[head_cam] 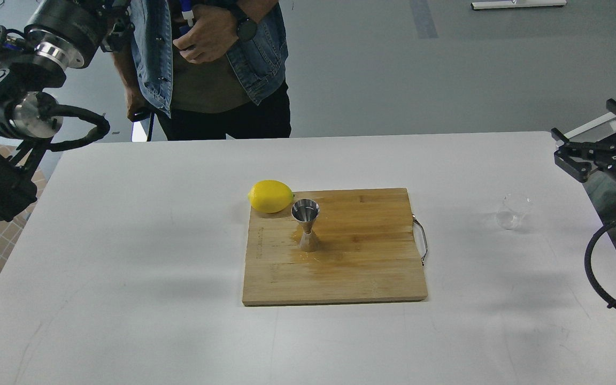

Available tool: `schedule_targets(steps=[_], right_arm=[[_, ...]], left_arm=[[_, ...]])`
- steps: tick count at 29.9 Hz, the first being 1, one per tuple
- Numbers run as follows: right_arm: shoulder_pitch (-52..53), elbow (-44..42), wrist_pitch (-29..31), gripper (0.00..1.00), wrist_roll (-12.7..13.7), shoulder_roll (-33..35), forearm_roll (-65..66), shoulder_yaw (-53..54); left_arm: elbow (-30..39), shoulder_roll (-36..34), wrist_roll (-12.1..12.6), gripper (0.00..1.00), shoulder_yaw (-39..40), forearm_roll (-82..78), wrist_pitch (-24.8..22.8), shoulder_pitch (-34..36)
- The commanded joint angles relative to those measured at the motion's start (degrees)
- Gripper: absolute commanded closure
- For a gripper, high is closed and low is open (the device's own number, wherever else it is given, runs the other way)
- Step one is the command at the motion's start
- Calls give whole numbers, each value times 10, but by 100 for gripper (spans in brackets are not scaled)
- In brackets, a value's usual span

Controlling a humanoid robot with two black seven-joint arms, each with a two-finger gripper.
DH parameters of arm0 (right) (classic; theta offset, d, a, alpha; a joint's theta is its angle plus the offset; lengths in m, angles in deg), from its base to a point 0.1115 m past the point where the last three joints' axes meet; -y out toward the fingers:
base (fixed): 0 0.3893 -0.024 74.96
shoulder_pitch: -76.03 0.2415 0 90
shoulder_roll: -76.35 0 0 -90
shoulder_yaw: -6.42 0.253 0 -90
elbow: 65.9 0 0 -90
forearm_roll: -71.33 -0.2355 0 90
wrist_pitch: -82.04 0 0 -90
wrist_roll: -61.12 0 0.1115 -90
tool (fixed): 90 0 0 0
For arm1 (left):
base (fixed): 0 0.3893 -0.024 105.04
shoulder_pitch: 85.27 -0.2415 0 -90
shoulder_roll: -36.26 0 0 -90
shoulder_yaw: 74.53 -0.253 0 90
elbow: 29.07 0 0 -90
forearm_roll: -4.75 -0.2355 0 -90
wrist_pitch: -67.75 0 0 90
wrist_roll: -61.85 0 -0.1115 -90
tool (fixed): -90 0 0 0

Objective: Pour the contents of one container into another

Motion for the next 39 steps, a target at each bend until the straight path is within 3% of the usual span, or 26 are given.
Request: schedule_targets(steps=[1, 13, 20, 24, 27, 29, 30, 32, 34, 39], right_arm=[[62, -3, -3, 0, -1, 34, 53, -35], [275, -43, -49, 0, -5, 37, 229, -214], [353, -81, -54, 0, -10, -38, 277, -249], [374, -105, -56, 0, -31, -91, 300, -249], [388, -130, -64, 0, -62, -143, 308, -247], [388, -135, -79, 0, -118, -178, 309, -249], [388, -135, -79, 0, -118, -178, 309, -249], [387, -148, -85, 0, -168, -205, 308, -249], [383, -164, -81, 0, -181, -229, 308, -249], [368, -171, -72, 0, -178, -249, 310, -255]], left_arm=[[-1, 1, -3, 2, 0, -2, 1, -2], [-1, 17, -8, 2, -2, -10, 9, -10], [-1, 18, 0, 2, -3, -10, -7, -18], [-1, 20, 9, 2, -3, -10, -31, -34], [-1, 41, 13, 2, 5, -10, -50, -49], [-1, 52, 12, 2, 8, -9, -50, -62], [-1, 52, 12, 2, 8, -9, -50, -62], [-8, 60, 11, 2, 10, -9, -50, -69], [-23, 71, 9, 2, 13, -8, -52, -72], [-52, 91, 9, 2, 36, -8, -77, -90]])
